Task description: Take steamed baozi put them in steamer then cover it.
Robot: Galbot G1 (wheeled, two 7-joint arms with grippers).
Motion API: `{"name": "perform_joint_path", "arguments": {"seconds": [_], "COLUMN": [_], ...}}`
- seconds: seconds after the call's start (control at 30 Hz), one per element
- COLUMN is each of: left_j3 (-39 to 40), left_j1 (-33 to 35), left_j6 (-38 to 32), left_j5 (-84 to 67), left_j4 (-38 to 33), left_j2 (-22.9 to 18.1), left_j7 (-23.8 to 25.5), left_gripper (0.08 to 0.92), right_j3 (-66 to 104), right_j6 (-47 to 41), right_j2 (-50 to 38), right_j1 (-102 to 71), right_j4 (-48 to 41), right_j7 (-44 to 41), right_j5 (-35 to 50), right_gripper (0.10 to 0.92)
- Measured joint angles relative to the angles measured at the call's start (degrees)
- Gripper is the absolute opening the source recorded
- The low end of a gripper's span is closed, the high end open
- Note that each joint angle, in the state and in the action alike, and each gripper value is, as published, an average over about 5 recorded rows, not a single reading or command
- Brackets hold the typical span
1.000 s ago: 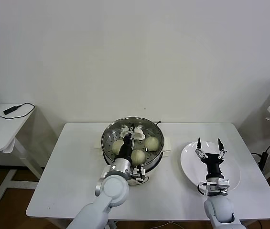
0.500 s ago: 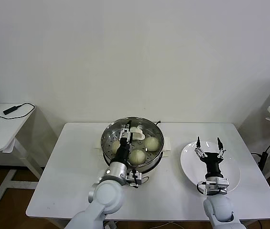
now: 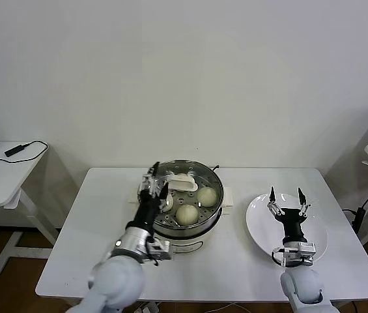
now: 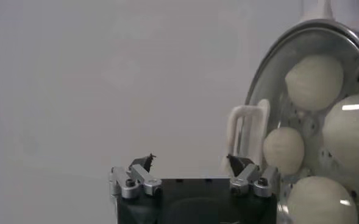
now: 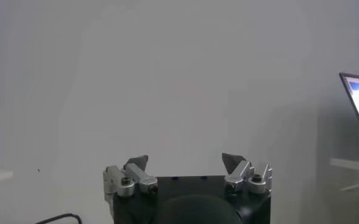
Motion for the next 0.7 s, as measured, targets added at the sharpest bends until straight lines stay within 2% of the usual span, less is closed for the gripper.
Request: {"name": "perform_joint_path", "arguments": {"seconds": [0.3, 0.53, 0.7], "left_j3": [-11.34, -18.30, -21.45], "left_j1": [2.37, 3.56, 4.61], "left_j6": [-6.01, -16.04, -21.97], "left_j5": [-27.27, -47.13, -55.62], "left_j4": [1.99, 7.82, 11.36], "left_j2": [0.47, -0.70, -1.40], "left_j7": [-6.81, -8.65, -8.94], "left_gripper": [0.823, 0.823, 0.823], "right_j3": [0.94, 1.65, 1.90], "right_j6": [-2.34, -2.51, -2.34], "right_j2": [-1.32, -1.85, -1.83], "right_j1": [-2.12, -4.20, -5.77], "right_j4": [1.91, 3.06, 3.73], "right_j7": [-1.56, -3.33, -4.23], "right_j5": [4.26, 6.47, 7.29], "right_gripper": [0.823, 0.823, 0.823]}}
